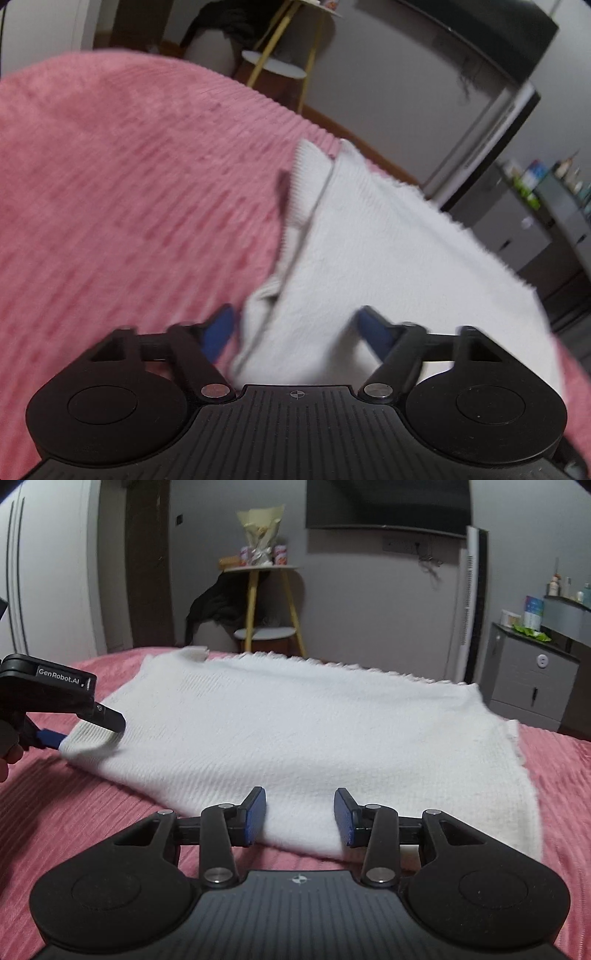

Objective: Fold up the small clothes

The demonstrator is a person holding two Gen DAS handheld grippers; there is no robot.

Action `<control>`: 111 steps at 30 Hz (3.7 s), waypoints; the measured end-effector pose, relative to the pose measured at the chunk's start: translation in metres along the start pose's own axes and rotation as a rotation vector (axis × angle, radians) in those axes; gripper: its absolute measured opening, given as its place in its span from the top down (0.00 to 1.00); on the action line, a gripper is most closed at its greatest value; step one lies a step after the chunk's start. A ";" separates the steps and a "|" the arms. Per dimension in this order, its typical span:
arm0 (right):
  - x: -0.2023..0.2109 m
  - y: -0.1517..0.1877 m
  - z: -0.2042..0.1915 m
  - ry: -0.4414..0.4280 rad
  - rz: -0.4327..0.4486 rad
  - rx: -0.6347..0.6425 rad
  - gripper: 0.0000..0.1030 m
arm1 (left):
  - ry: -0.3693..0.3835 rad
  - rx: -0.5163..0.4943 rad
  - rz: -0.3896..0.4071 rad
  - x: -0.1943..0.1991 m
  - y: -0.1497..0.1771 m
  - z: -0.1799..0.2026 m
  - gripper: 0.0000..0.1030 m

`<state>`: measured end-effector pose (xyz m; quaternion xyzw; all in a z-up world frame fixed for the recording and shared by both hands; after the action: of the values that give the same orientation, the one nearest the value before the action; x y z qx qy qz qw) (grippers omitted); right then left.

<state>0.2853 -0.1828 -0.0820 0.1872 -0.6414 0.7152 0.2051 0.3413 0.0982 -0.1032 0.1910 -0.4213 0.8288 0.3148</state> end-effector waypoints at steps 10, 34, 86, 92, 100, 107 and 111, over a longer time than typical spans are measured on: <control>0.003 0.000 0.015 -0.032 0.016 -0.092 0.60 | 0.018 0.049 -0.004 -0.020 -0.013 -0.001 0.21; -0.001 -0.003 0.053 0.053 -0.003 -0.207 0.65 | 0.122 -0.046 -0.043 -0.015 -0.041 0.101 0.73; -0.128 -0.084 0.056 -0.325 -0.439 -0.551 0.62 | 0.001 -0.266 -0.079 -0.022 0.072 0.100 0.38; -0.106 -0.096 0.046 -0.212 -0.323 -0.343 0.81 | -0.005 -0.252 -0.085 -0.021 0.072 0.102 0.37; -0.060 -0.115 0.041 -0.056 -0.110 -0.098 0.82 | -0.002 -0.242 -0.092 -0.020 0.072 0.102 0.36; -0.045 -0.113 0.061 0.084 -0.028 0.003 0.82 | 0.021 -0.243 -0.097 -0.019 0.074 0.105 0.33; -0.048 -0.100 0.072 0.161 -0.035 0.049 0.82 | 0.036 -0.240 -0.104 -0.018 0.074 0.108 0.31</control>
<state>0.3799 -0.2473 -0.0157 0.1452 -0.6019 0.7396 0.2640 0.3095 -0.0294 -0.0942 0.1588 -0.5013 0.7581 0.3856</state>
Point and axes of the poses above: each gripper's, at about its wrist camera, not at the fingertips, and x roughly against the way its jaws point, z to its right, y to its underside, the point moved 6 cm from there along -x, roughly the way its jaws point, and after that the axes turned 13 degrees about y, right-handed, at the moved point
